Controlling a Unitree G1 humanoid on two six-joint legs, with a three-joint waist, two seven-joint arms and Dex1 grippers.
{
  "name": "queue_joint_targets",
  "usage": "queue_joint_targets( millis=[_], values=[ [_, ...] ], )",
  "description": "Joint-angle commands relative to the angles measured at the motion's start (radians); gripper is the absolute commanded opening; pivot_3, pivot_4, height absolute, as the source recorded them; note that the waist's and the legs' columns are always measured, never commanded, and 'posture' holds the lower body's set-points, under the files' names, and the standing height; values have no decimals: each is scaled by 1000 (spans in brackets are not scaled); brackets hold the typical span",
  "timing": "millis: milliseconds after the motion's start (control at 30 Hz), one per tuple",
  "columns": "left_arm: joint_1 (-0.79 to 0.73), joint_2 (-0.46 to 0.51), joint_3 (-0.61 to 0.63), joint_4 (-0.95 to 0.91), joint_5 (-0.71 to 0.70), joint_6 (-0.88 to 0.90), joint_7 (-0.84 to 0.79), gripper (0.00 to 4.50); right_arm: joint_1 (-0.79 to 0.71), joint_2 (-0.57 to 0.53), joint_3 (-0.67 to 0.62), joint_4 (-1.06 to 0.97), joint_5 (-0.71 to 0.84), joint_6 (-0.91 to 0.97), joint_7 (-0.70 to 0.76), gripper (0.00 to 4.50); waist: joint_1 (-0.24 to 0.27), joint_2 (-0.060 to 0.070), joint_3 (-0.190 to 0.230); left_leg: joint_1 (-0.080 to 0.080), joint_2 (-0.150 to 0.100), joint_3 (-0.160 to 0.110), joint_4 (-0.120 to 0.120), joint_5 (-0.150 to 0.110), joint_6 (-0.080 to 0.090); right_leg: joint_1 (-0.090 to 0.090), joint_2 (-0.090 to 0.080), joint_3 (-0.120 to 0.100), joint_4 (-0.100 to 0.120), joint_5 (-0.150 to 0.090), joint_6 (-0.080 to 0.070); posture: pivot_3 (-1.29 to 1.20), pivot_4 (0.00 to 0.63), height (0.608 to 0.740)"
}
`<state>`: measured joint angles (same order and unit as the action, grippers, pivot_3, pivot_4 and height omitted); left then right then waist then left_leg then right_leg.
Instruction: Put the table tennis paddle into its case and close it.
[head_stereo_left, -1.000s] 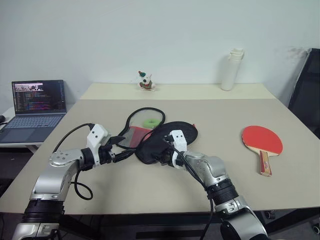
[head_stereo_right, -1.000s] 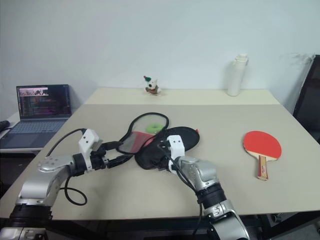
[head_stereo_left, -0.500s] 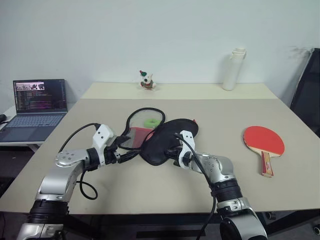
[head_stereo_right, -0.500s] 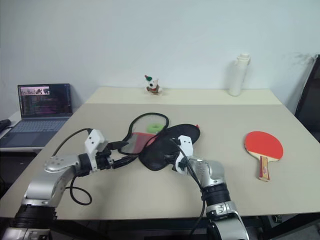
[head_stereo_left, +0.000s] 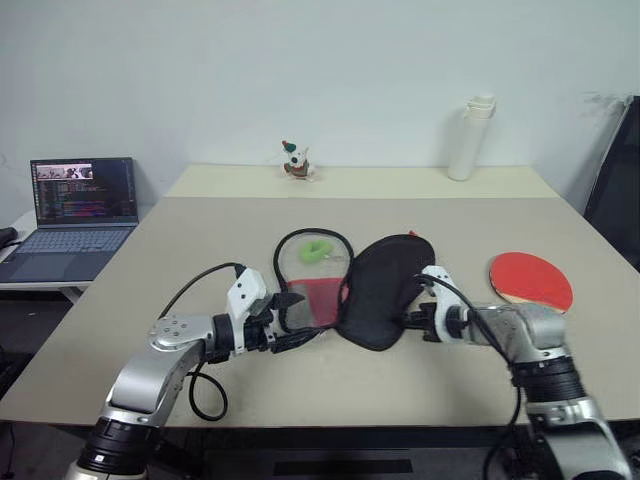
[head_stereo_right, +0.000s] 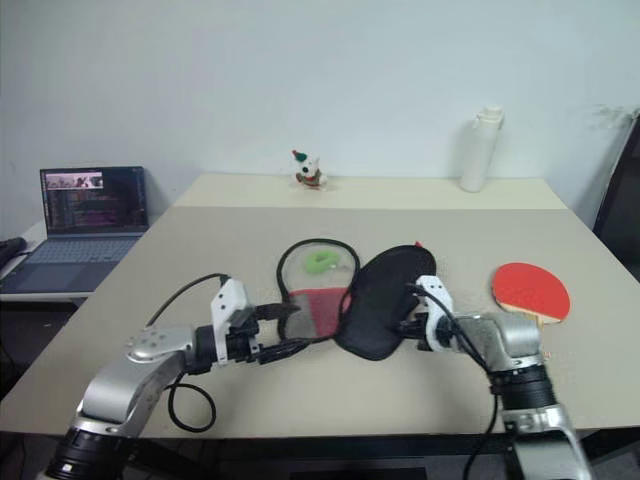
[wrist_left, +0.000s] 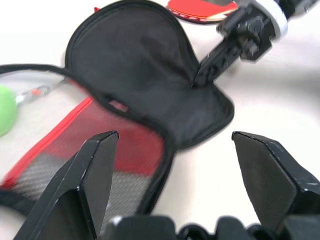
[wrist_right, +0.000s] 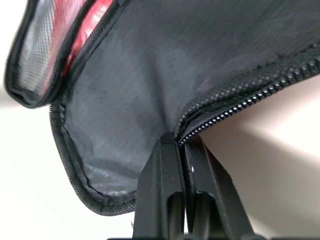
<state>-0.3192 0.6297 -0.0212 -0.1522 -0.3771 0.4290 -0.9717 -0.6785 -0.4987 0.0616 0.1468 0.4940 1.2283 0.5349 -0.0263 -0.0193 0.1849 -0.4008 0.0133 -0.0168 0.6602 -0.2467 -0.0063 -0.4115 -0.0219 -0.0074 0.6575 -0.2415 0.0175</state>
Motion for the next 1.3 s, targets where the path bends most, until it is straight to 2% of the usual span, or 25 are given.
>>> queue_joint_targets(
  millis=[33, 167, 400, 733, 967, 1000, 1067, 1300],
  values=[
    [-6, -2, -9, -37, -3, -18, -4, 3971, -55, -100, 78, 88, -61, -80, 128, 31, 0, 0, 0, 0, 0, 0, 0, 0, 0, 0, 0, 0, 0, 0, 0, 0, 150, 740],
    [0, -6, -19, -34, 3, -31, -2, 3971, -125, -168, 160, 213, -122, -168, 252, 31, 0, 0, 1, 0, 0, 1, 0, 0, 0, 0, 0, 0, -1, 0, 0, 0, 150, 740],
    [12, -12, -25, -35, 9, -44, 6, 3971, -226, -186, 250, 400, -237, -305, 393, 31, 0, -1, 1, 0, 0, 1, 0, 0, 0, 0, 0, 1, -2, 0, 0, 0, 150, 740],
    [7, -21, -36, -43, 13, -38, 20, 3971, -347, -162, 274, 651, -377, -468, 478, 31, 1, 0, 1, 0, 0, 1, 0, 0, 0, 0, 0, 1, -2, 0, 0, 0, 150, 740],
    [-8, -24, -48, -51, 11, -28, 27, 3971, -378, -145, 237, 739, -425, -526, 462, 31, 1, 0, 2, 0, 0, 1, 1, 0, 0, 1, 0, 1, -1, 0, 0, 0, 150, 740],
    [-11, -25, -50, -51, 11, -27, 28, 3971, -380, -144, 230, 746, -429, -533, 453, 416, 1, 0, 1, 0, 0, 1, 1, 0, 0, 1, 0, 1, -1, 0, 0, 0, 150, 740],
    [-19, -28, -54, -50, 10, -25, 28, 3971, -380, -142, 210, 756, -435, -549, 426, 874, 1, 0, 2, 0, 0, 1, 1, 0, 0, 1, 0, 1, -1, 0, 0, 0, 150, 740],
    [-50, -46, -66, -37, 10, -28, 27, 3971, -367, -182, 131, 760, -446, -618, 371, 3142, 1, 1, 3, 0, 0, 1, 1, 0, 0, 0, 0, 1, -1, 0, 0, 0, 150, 740]
  ],
)
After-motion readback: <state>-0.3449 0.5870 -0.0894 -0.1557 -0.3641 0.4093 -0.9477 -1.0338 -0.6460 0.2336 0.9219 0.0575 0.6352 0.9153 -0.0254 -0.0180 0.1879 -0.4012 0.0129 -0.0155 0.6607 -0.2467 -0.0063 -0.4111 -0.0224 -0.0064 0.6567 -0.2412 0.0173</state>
